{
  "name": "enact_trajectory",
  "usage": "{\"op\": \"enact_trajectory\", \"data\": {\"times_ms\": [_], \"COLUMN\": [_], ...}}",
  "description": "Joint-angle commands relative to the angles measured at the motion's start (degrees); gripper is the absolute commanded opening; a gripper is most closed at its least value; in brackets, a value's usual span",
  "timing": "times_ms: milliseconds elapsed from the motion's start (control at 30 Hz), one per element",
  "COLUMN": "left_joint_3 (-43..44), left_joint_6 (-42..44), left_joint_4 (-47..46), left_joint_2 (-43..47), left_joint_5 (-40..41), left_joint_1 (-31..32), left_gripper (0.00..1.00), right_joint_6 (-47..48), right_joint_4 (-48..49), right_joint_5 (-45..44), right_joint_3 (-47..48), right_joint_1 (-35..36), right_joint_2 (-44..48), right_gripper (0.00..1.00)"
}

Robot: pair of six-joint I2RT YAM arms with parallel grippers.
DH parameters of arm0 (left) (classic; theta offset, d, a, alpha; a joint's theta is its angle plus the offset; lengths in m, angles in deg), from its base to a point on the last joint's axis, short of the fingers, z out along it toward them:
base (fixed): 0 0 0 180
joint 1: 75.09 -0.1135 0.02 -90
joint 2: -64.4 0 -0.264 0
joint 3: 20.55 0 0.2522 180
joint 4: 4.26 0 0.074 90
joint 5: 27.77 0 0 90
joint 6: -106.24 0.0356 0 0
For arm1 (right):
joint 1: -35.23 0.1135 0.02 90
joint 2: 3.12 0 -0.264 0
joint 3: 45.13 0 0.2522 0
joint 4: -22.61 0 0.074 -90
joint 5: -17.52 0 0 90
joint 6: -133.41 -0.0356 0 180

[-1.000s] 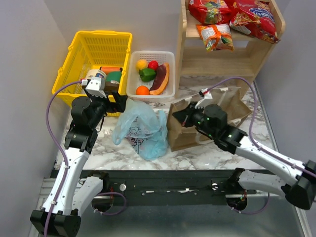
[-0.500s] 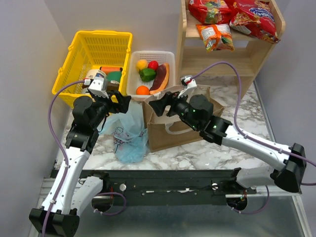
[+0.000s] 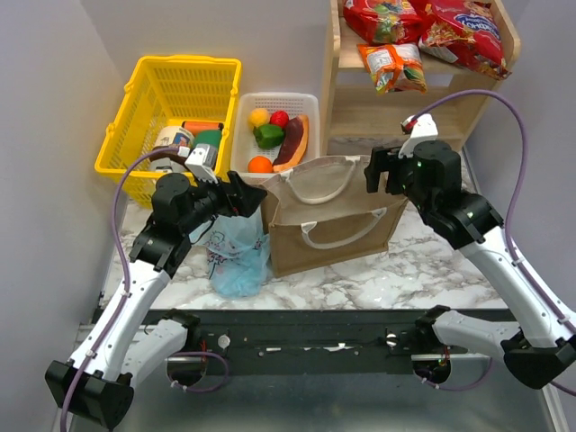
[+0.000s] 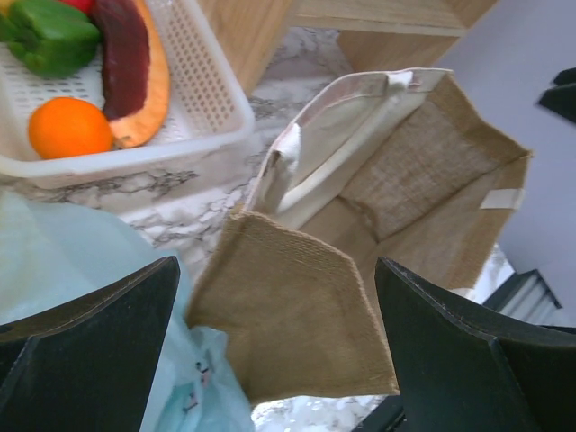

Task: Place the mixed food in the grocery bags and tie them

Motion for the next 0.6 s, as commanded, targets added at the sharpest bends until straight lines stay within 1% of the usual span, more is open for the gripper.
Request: {"op": "enact_trajectory", "data": {"times_ms": [0, 67, 167, 333, 400, 433, 467, 533, 567], "left_joint_3": [1.99, 2.25, 2.17, 3.22, 3.48, 4.01, 4.53, 6.55, 7.26], "left_joint_6": [-5.1, -5.45, -5.37, -3.26, -2.56, -1.34, -0.54, 1.13, 2.62], "left_joint_4": [0.75, 1.36, 1.89, 3.56, 3.12, 3.04, 3.38, 4.26, 5.14], "left_joint_2": [0.7, -0.44, -2.29, -7.12, -8.44, -9.84, -10.72, -13.53, -14.33], "left_joint_5": [-0.42, -1.12, -1.47, -1.47, -1.3, -1.04, -0.69, -0.42, -0.42], "left_joint_1": [1.19, 1.8, 3.73, 6.28, 7.33, 7.6, 7.78, 8.04, 8.13], "left_gripper": [0.99, 0.99, 0.99, 0.99, 0.99, 0.97, 0.94, 0.89, 0.86], "right_joint_6": [4.02, 5.16, 6.04, 6.04, 5.87, 5.52, 5.34, 5.17, 5.08], "right_joint_4": [-7.74, -7.65, -7.21, -5.72, -5.37, -5.37, -5.37, -5.19, -5.19], "right_joint_5": [2.97, 1.14, -0.54, 1.82, 2.88, 2.71, 2.7, 3.14, 3.67], "right_joint_3": [-3.33, -4.38, -5.26, -6.66, -7.98, -8.34, -8.77, -10.18, -10.62], "right_joint_1": [-4.71, -6.55, -7.52, -8.14, -8.05, -8.05, -8.05, -8.05, -8.05], "right_joint_2": [-1.3, -1.74, -2.1, -3.15, -3.94, -4.2, -4.21, -3.68, -3.33], "right_gripper": [0.96, 0.96, 0.96, 0.95, 0.91, 0.89, 0.84, 0.79, 0.69]}}
